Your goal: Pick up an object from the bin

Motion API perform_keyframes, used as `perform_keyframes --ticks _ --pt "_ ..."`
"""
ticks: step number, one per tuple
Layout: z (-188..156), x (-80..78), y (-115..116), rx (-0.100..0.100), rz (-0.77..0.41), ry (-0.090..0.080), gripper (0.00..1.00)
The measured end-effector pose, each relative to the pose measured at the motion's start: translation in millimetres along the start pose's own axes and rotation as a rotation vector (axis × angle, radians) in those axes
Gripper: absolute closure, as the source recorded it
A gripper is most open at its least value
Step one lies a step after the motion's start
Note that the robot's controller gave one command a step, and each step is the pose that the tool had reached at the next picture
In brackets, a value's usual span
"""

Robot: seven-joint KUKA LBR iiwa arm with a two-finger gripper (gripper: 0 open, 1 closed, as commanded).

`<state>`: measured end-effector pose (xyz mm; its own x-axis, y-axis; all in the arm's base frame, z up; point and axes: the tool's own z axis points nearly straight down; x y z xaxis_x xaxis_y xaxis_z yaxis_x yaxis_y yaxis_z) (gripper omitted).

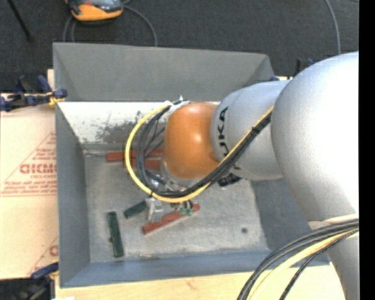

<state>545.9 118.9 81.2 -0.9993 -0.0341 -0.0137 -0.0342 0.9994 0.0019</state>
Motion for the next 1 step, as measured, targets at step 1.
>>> perform_keyframes --ticks 1 --pt "0.0 -3.2 5.8 0.006 -0.045 -0.001 1.0"
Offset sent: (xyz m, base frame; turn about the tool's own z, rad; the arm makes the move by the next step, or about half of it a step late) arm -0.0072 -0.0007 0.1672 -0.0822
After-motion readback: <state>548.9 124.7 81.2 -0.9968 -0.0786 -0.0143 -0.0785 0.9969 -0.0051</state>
